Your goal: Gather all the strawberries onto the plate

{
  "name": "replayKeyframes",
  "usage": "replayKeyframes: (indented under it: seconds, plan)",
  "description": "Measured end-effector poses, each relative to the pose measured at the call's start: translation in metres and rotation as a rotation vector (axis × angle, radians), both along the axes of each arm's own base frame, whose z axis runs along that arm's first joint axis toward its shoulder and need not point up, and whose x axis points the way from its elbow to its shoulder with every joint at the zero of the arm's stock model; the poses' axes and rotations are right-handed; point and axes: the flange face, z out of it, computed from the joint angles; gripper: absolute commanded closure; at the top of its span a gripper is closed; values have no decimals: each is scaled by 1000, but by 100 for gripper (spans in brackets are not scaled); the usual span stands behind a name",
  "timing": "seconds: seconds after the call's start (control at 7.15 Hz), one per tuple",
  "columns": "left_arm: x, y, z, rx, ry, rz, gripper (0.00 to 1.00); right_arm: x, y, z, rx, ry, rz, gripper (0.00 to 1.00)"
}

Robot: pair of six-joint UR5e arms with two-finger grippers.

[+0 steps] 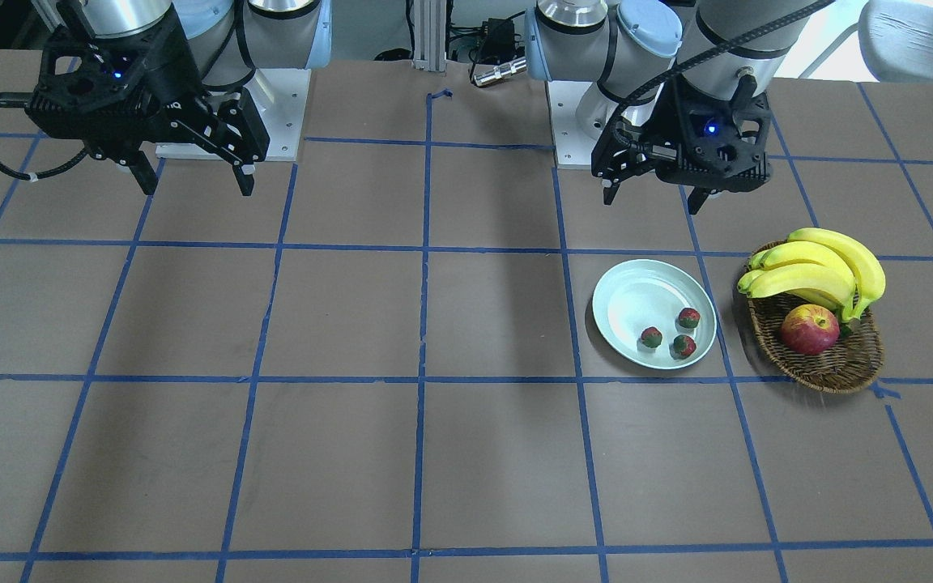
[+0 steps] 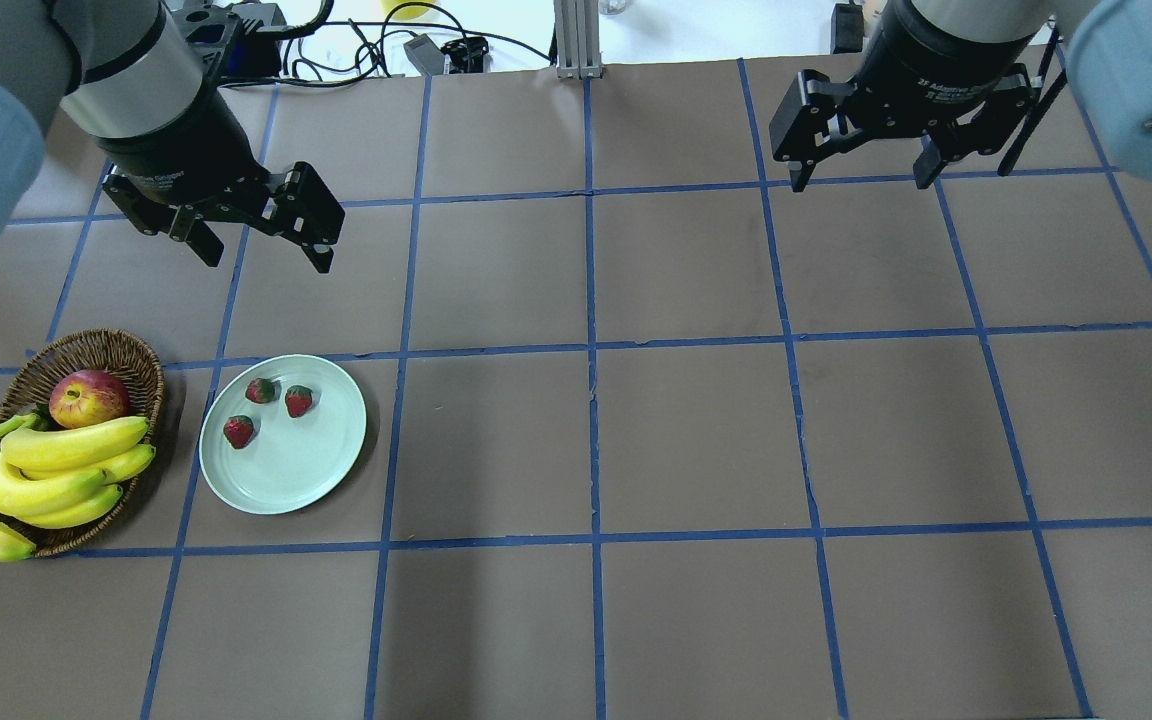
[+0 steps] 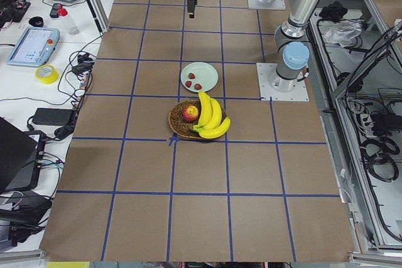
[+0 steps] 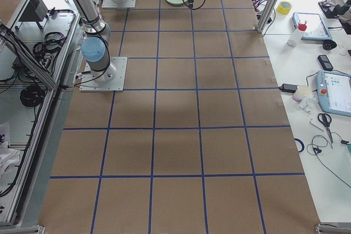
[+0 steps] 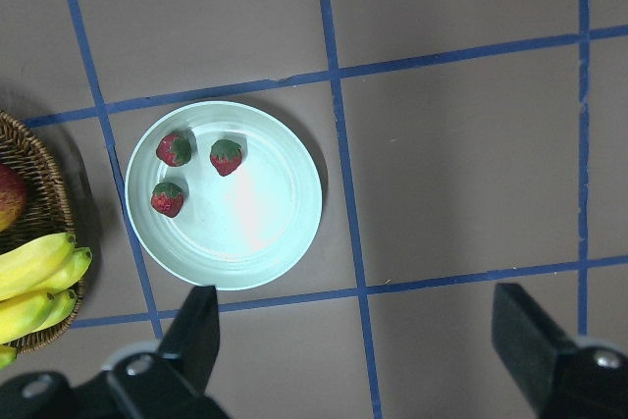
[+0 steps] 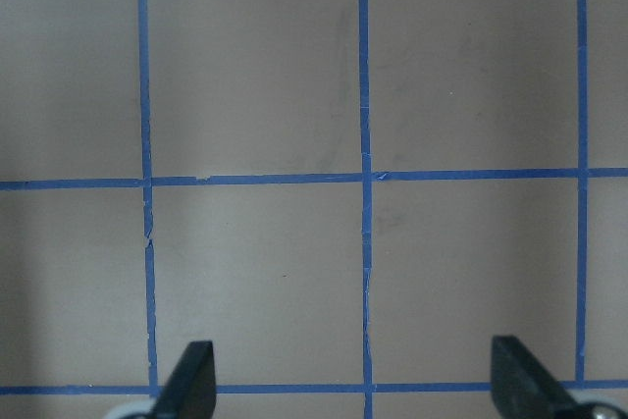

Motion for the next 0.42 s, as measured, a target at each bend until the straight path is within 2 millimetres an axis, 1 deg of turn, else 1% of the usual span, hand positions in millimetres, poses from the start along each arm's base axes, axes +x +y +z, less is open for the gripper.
replayKeyframes:
  seconds: [0.14, 0.42]
  plan:
    - [9, 1, 0, 3, 8, 20, 0, 0, 0, 0, 0, 0, 0, 0]
    - [12, 7, 2, 3, 10, 30, 0, 0, 0, 0, 0, 0, 0, 0]
